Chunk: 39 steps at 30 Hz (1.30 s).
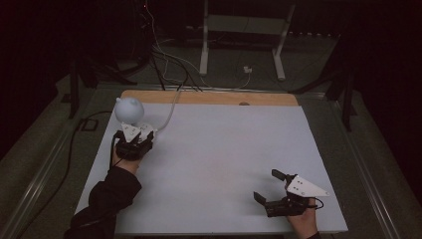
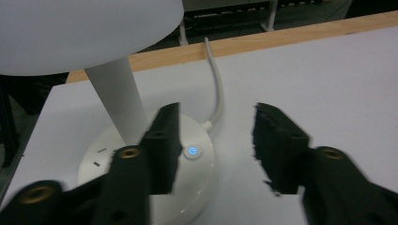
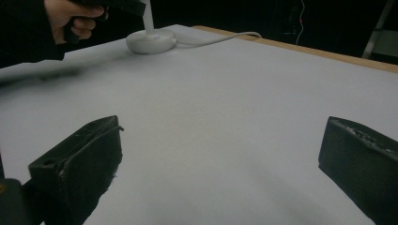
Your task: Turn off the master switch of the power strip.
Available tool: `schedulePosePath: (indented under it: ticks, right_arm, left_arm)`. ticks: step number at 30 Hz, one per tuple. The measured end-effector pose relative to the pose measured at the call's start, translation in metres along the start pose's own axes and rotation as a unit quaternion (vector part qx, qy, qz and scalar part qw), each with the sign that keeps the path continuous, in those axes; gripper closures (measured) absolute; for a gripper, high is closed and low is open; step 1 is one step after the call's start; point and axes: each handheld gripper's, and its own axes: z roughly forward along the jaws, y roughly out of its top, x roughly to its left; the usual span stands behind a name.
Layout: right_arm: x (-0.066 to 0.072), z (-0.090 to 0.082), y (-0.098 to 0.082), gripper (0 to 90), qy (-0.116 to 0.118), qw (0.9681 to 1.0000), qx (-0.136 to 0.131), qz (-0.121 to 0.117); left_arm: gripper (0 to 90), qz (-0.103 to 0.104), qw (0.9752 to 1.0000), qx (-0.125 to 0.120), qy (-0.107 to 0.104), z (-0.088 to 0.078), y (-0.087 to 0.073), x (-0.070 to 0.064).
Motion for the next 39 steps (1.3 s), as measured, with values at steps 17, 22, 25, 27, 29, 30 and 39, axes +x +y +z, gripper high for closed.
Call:
schedulePosePath:
  ticks: [17,22,25,27,29,30,39]
  right_arm:
    - [0.000,0.000,0.000,0.0,0.003,1.0000,-0.001,-0.001]
    - [0.000,0.000,0.000,0.0,0.003,1.0000,0.000,0.000]
    - [0.000,0.000,0.000,0.0,0.003,1.0000,-0.001,0.001]
    - [0.000,0.000,0.000,0.0,0.003,1.0000,-0.001,0.000]
    - [0.000,0.000,0.000,0.0,0.003,1.0000,0.000,-0.001]
    - [0.000,0.000,0.000,0.0,0.004,1.0000,0.001,0.001]
    - [0.000,0.000,0.000,0.0,0.003,1.0000,0.000,-0.001]
  left_arm:
    - [83.9,0.025,0.9995,0.016,0.003,0.015,-0.001,0.000]
    - [87.1,0.028,0.9995,0.017,0.002,0.019,-0.004,0.002]
    - [89.1,0.020,0.9996,0.018,-0.004,0.022,-0.004,0.005]
    - [90.0,0.018,0.9996,0.023,-0.002,0.024,-0.005,0.007]
    - [90.0,0.012,0.9996,0.024,-0.006,0.027,-0.005,0.008]
    - [90.0,0.016,0.9996,0.024,-0.003,0.027,-0.006,0.008]
    - [90.0,0.032,0.9989,0.032,0.008,0.036,-0.010,0.004]
